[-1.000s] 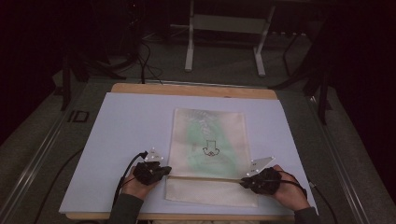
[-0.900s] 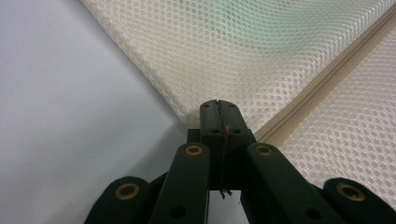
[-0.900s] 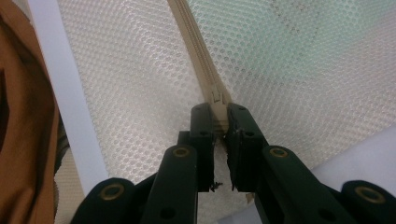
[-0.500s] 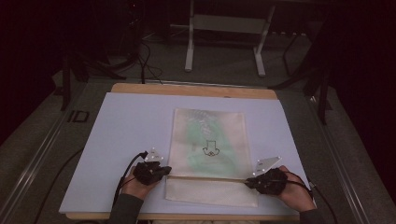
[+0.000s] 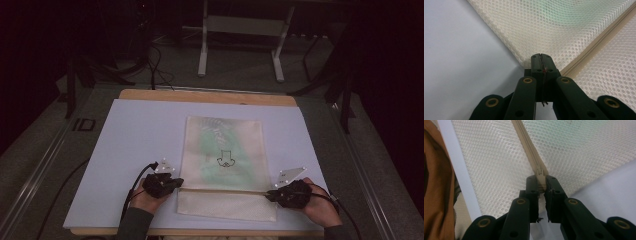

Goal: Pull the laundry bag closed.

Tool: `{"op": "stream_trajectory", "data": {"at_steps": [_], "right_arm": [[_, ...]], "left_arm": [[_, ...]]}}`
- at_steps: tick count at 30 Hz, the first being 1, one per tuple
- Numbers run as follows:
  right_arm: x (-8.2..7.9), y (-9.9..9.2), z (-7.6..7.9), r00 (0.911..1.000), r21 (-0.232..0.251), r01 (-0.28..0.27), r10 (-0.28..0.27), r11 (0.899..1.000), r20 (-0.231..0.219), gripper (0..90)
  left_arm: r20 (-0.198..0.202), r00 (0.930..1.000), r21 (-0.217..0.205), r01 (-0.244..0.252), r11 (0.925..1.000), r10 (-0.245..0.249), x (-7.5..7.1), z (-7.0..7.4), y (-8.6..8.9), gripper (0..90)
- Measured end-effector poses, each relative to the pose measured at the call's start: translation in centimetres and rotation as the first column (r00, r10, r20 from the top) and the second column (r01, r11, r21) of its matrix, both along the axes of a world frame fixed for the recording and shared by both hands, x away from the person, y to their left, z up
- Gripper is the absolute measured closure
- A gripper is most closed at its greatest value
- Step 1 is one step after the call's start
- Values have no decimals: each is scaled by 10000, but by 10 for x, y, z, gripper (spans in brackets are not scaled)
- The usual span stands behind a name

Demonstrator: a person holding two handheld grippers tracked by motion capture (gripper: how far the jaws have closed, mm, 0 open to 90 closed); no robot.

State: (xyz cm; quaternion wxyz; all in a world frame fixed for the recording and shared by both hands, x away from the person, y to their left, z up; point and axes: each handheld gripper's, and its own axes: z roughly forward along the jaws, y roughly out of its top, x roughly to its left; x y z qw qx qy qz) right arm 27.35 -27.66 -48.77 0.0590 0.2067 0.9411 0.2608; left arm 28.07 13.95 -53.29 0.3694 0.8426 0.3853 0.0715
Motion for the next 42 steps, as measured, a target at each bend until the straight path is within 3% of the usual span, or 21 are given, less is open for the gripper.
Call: {"op": "stream_trajectory", "data": {"at_steps": [14,27,35,42], "right_arm": [[0,-8,1,9997,43,250,-250,9997,-37,822],[4,-10,-3,9977,-143,649,-646,9978,192,816],[4,-11,-6,9971,-30,737,-737,9973,192,790],[4,-14,-1,9954,442,838,-856,9955,427,700]], "left_arm": [[22,10000,8,-25,10000,25,0,0,0,897],[-15,10000,-38,-19,10000,19,0,0,0,896],[-30,10000,-100,-17,9999,17,0,0,0,895],[-10,10000,-117,-1,9999,1,0,0,1,894]]}}
